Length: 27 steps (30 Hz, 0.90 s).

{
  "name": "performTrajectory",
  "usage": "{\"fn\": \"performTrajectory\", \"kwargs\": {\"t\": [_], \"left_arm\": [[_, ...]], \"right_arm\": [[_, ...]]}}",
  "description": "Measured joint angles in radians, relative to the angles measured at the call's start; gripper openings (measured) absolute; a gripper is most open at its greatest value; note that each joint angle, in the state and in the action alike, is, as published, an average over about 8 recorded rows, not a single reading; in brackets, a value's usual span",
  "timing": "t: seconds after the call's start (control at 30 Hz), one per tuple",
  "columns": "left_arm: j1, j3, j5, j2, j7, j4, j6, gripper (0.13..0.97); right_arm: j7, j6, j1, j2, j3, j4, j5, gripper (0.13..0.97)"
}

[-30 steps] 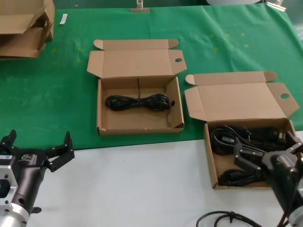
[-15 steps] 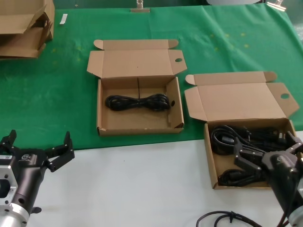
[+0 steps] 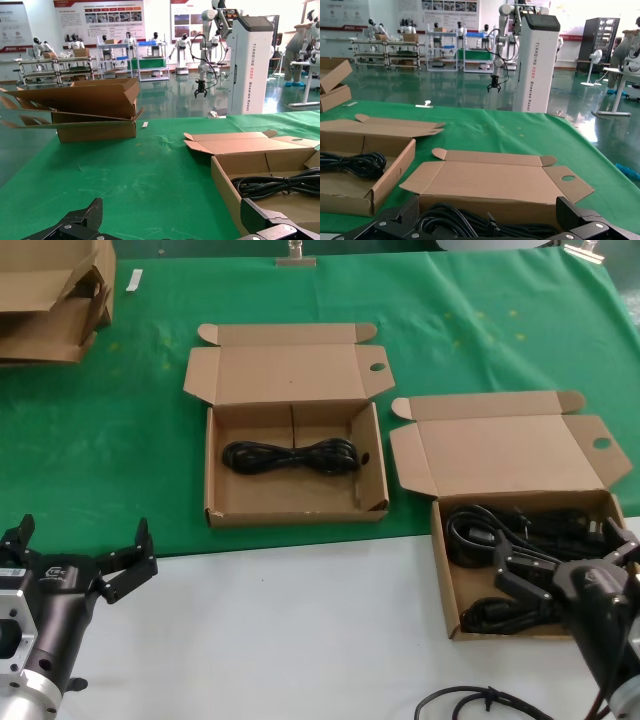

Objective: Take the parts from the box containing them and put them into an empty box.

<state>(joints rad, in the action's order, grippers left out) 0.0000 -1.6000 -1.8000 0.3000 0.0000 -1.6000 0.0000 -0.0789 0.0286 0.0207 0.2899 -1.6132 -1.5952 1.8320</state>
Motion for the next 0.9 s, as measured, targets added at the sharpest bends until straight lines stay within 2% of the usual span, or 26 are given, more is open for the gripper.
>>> {"fn": "performTrajectory", "kwargs": {"t": [0.9], "left_arm": [[0.0, 0.0, 0.0, 0.0, 0.0, 0.0, 0.0, 0.966]], "right_arm": [[0.0, 0.0, 0.0, 0.0, 0.0, 0.0, 0.0, 0.966]]}}
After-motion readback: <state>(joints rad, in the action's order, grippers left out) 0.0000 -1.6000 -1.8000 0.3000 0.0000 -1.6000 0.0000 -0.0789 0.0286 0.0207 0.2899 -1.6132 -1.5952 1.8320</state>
